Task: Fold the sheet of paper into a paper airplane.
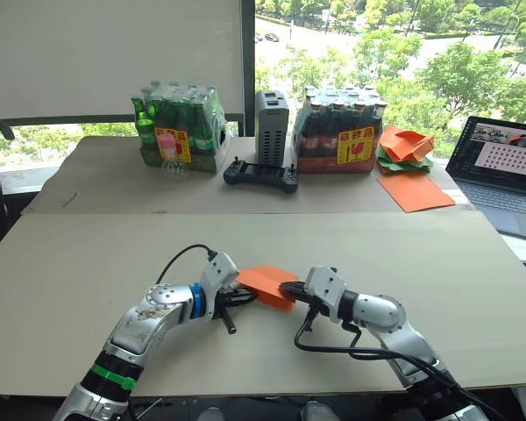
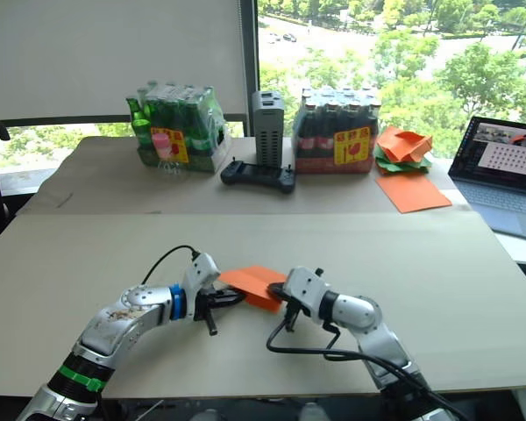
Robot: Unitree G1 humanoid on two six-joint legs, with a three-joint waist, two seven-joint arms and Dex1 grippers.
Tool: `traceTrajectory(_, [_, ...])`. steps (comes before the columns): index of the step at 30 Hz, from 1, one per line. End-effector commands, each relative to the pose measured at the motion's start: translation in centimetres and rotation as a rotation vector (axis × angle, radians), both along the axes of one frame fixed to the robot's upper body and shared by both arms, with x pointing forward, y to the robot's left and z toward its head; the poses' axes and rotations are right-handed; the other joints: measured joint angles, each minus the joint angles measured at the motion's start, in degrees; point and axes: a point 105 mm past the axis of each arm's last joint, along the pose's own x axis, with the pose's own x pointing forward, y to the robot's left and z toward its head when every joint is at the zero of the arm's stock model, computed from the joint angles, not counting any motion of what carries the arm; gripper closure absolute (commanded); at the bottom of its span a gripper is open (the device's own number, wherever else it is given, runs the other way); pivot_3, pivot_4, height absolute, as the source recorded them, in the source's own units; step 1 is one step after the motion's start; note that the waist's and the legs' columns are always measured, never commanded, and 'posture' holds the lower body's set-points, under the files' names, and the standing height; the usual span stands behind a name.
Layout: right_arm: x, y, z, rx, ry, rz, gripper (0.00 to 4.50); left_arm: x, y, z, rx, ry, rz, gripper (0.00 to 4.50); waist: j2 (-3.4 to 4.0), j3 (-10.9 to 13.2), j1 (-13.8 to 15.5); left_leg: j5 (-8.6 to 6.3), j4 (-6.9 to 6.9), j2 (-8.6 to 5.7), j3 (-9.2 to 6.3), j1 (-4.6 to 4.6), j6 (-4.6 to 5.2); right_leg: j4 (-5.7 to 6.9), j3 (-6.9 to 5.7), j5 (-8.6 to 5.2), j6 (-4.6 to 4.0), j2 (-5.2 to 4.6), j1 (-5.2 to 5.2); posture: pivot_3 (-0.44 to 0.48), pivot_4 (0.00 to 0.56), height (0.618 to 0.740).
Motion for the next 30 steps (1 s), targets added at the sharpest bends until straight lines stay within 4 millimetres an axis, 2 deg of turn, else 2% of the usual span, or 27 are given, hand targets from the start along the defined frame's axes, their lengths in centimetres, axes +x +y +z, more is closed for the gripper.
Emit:
traceTrajectory(1, [-0.4, 0.2, 0.1, -0.024, -0.015, 0.018, 4.44, -0.6, 0.8, -1.0, 0.039, 0.044, 0.014, 4.5, 0.0, 0.0, 0.0, 0.0, 0.0, 0.0, 0.0, 0.0, 0.0, 0.0, 0.0, 0.0, 0.0, 0.0, 0.0, 0.0, 0.15, 0.74])
traceTrajectory(4, [-0.5, 0.1, -0.2, -0.029, -0.012, 0.02, 4.44, -0.9, 0.9, -0.6, 0.036, 0.042, 0.004, 4.5, 0.0, 0.0, -0.09, 0.0, -0.01, 0.0, 0.0, 0.0, 0.0, -0.01, 0.0, -0.01, 0.01, 0.0, 0.0, 0.0, 0.15, 0.74])
traceTrajectory(10, [-0.8, 0.2, -0.9, -0.055, -0.003, 0.038, 4.44, -2.5, 2.7, 0.5, 0.033, 0.056, -0.016, 4.5, 0.0, 0.0, -0.19, 0.0, -0.07, 0.02, 0.0, 0.02, 0.0, -0.02, 0.0, -0.02, -0.02, 0.02, -0.01, 0.0, 0.15, 0.74])
traceTrajectory(14, [-0.8, 0.2, -1.2, -0.072, -0.009, 0.045, 4.44, -3.2, 2.7, 2.4, -0.062, 0.075, -0.048, 4.5, -0.01, 0.01, -0.12, 0.0, -0.06, 0.02, 0.0, 0.02, 0.0, -0.03, 0.0, -0.03, 0.0, 0.01, -0.01, 0.0, 0.15, 0.74])
traceTrajectory(17, [-0.7, 0.3, -1.3, -0.081, -0.014, 0.053, 4.44, -2.7, 2.3, 4.1, -0.16, 0.08, -0.024, 4.5, -0.02, 0.02, 0.08, 0.0, -0.05, 0.02, 0.0, 0.01, 0.0, -0.03, 0.0, -0.03, 0.0, 0.0, -0.01, 0.0, 0.15, 0.74])
traceTrajectory(20, [-0.7, 0.3, -1.4, -0.086, -0.016, 0.056, 4.44, -1.5, 2.0, 4.8, -0.205, 0.075, 0.029, 4.5, -0.03, 0.02, 0.09, 0.0, -0.03, 0.01, 0.0, 0.01, 0.0, -0.03, -0.01, -0.03, 0.0, 0.0, 0.01, 0.0, 0.15, 0.74])
traceTrajectory(23, [-0.7, 0.3, -1.4, -0.088, -0.018, 0.058, 4.44, -1.0, 1.6, 4.6, -0.196, 0.07, 0.039, 4.5, -0.03, 0.02, 0.0, 0.0, -0.04, 0.01, 0.0, 0.01, 0.0, -0.03, -0.01, -0.03, 0.0, 0.0, 0.01, 0.0, 0.15, 0.74])
traceTrajectory(30, [-0.5, 0.2, -1.1, -0.083, -0.031, 0.045, 4.44, -1.0, 0.8, 2.5, -0.131, 0.081, 0.012, 4.5, -0.03, 0.02, -0.05, 0.0, -0.05, 0.0, 0.0, 0.01, 0.0, -0.05, -0.01, -0.03, -0.01, 0.0, 0.01, 0.0, 0.15, 0.74])
